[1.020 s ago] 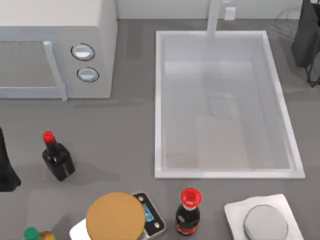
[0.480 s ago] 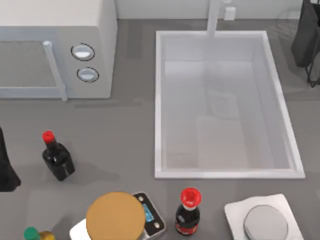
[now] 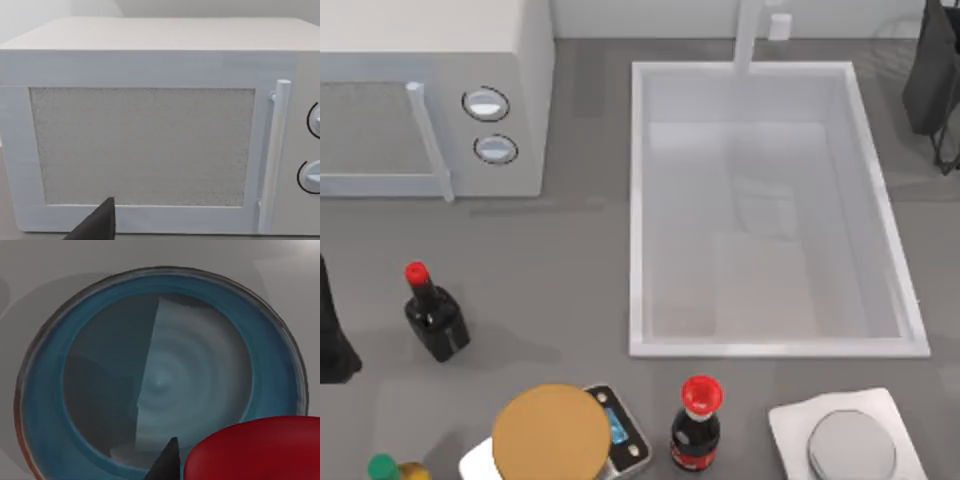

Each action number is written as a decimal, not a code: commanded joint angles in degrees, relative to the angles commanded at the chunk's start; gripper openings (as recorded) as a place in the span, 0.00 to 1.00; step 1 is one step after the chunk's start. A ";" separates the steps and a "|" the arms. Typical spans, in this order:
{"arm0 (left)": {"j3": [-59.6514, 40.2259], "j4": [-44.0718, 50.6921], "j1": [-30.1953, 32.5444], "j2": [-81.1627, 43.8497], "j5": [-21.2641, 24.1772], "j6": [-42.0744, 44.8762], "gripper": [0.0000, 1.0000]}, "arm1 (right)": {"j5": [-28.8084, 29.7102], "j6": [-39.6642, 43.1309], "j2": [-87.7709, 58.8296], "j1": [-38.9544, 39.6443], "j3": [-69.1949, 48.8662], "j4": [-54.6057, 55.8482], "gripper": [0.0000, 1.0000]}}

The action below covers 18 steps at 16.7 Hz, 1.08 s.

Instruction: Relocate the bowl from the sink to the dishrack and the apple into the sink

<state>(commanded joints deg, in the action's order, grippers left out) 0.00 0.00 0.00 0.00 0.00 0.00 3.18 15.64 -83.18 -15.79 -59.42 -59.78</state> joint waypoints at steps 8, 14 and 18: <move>0.00 0.00 0.00 0.00 0.00 0.00 1.00 | 11.42 -4.84 -5.02 16.31 4.25 34.63 0.00; 0.00 0.00 0.00 0.00 0.00 0.00 1.00 | 22.74 -10.15 -7.88 33.15 10.07 71.18 0.00; 0.00 0.00 0.00 0.00 0.00 0.00 1.00 | 29.40 -13.52 -8.55 43.35 14.32 92.35 0.00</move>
<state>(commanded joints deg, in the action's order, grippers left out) 0.00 0.00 0.00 0.00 0.00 0.00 32.59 2.12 -91.73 27.56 -45.09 32.57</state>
